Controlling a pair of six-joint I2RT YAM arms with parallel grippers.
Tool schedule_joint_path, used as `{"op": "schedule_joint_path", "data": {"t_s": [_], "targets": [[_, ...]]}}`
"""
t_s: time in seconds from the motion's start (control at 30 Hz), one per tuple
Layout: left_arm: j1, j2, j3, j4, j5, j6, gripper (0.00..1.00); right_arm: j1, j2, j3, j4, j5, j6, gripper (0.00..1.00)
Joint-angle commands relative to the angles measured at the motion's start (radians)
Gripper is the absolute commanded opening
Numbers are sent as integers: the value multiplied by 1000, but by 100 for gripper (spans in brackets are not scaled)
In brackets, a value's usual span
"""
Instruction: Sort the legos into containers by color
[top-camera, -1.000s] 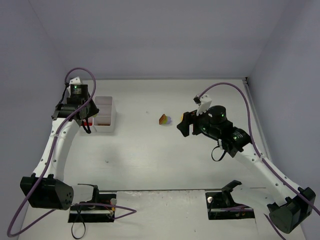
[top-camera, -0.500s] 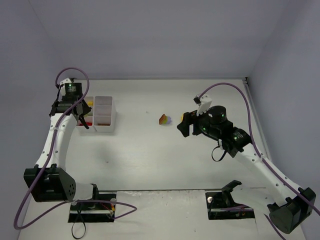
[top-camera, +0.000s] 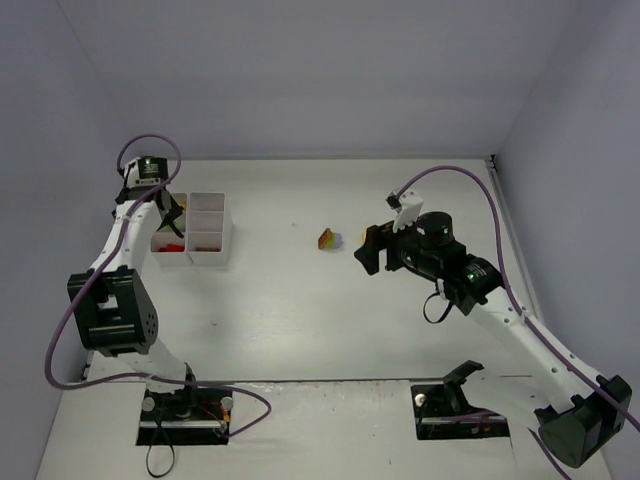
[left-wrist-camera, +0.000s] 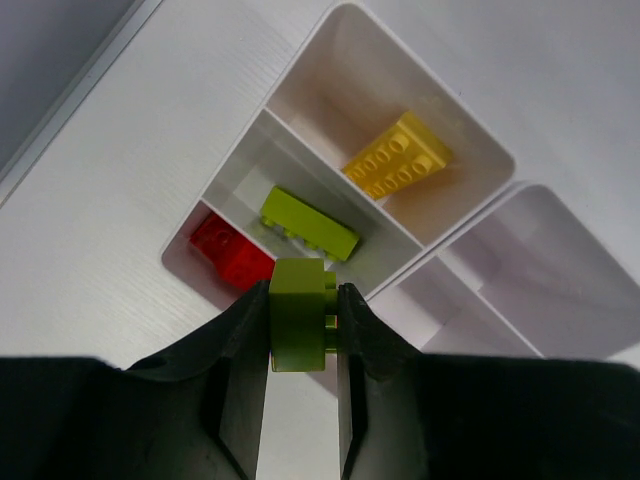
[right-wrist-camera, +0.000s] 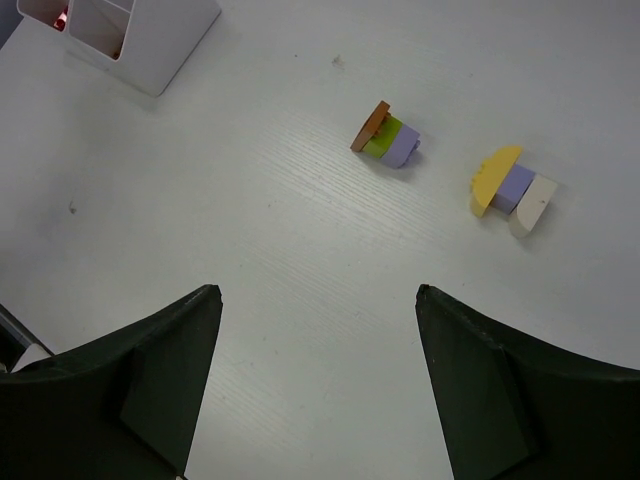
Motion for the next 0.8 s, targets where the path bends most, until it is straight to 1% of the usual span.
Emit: {"op": "schedule_joint_path", "data": {"t_s": [0.0, 0.13, 0.17, 0.23, 0.33, 0.37, 0.43, 0.57, 0.6, 0.63, 0.77], "targets": [[3, 23, 67, 83, -17, -34, 0, -7, -8, 28, 47, 14, -19, 75], [5, 66, 80, 109, -31, -37, 0, -8, -16, 22, 47, 17, -28, 75], [3, 83, 88, 104, -32, -40, 1, -8, -16, 22, 46, 19, -27, 75], [3, 100, 111, 84, -29, -55, 5, -8, -19, 18, 47, 25, -28, 75], [5, 107, 123, 55, -43, -83, 16, -10, -19, 15, 44, 27, -28, 75], [5, 106, 122, 51, -52, -86, 23, -11, -17, 14, 45, 30, -28, 75], [5, 101, 122, 46, -57, -92, 29, -11, -14, 14, 44, 33, -28, 75], [3, 98, 125, 23, -42, -94, 37, -13, -3, 12, 44, 45, -16, 75], [5, 97, 123, 20, -40, -94, 37, -13, 1, 12, 44, 47, -7, 75], [5, 95, 120, 14, -39, -91, 40, -11, 7, 9, 44, 53, -2, 75], [5, 83, 114, 5, -28, -81, 41, -13, 20, 5, 47, 68, 18, 75]]}}
